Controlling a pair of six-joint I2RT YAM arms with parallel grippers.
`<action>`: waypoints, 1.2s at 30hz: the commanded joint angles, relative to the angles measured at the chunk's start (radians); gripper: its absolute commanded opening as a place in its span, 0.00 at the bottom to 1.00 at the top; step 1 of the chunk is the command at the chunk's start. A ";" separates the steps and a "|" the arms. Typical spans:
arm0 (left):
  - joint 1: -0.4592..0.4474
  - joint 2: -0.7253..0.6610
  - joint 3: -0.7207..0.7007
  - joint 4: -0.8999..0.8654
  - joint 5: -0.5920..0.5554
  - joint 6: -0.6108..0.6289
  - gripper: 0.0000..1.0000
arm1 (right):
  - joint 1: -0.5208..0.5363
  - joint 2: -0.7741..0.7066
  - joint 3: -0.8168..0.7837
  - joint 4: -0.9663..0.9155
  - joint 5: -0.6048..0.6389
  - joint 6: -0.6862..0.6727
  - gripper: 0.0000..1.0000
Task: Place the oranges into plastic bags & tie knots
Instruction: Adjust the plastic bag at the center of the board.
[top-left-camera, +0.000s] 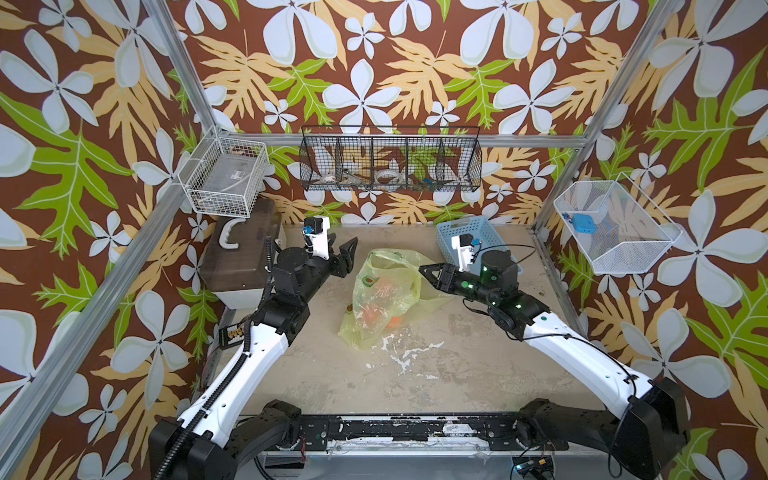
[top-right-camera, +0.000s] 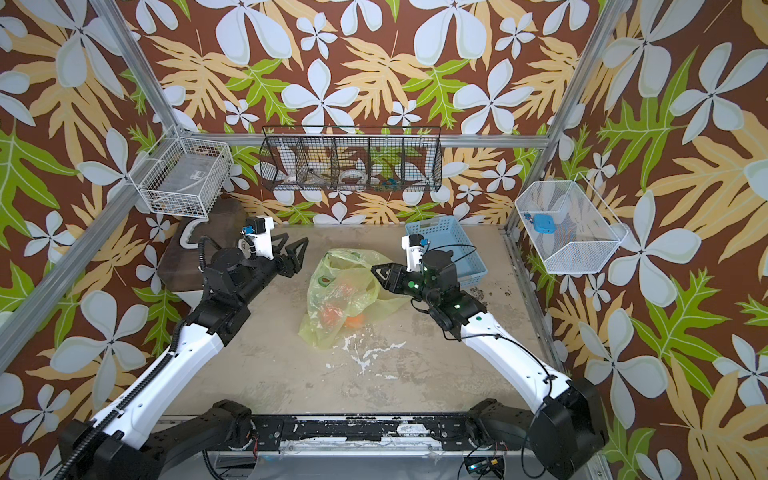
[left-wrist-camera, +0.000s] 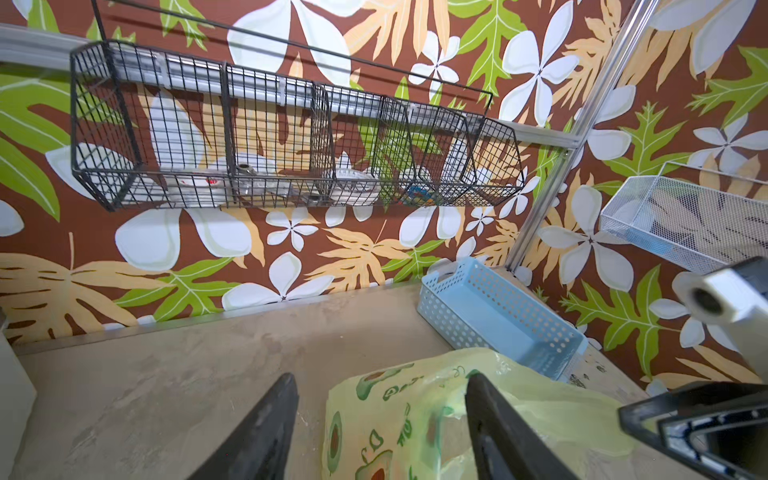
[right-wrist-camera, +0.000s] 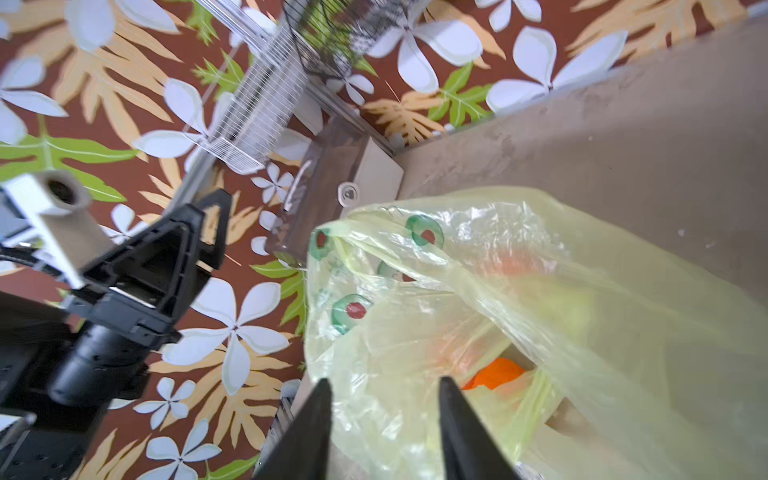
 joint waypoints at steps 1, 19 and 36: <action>0.001 -0.002 -0.005 0.000 0.032 -0.031 0.65 | 0.010 0.071 0.010 -0.005 0.050 -0.014 0.70; -0.054 -0.095 -0.081 -0.075 0.031 -0.031 0.65 | 0.000 -0.124 -0.142 -0.145 0.183 -0.085 0.87; -0.076 -0.091 -0.071 -0.092 0.043 -0.024 0.65 | -0.062 0.172 -0.153 0.187 -0.040 0.012 0.80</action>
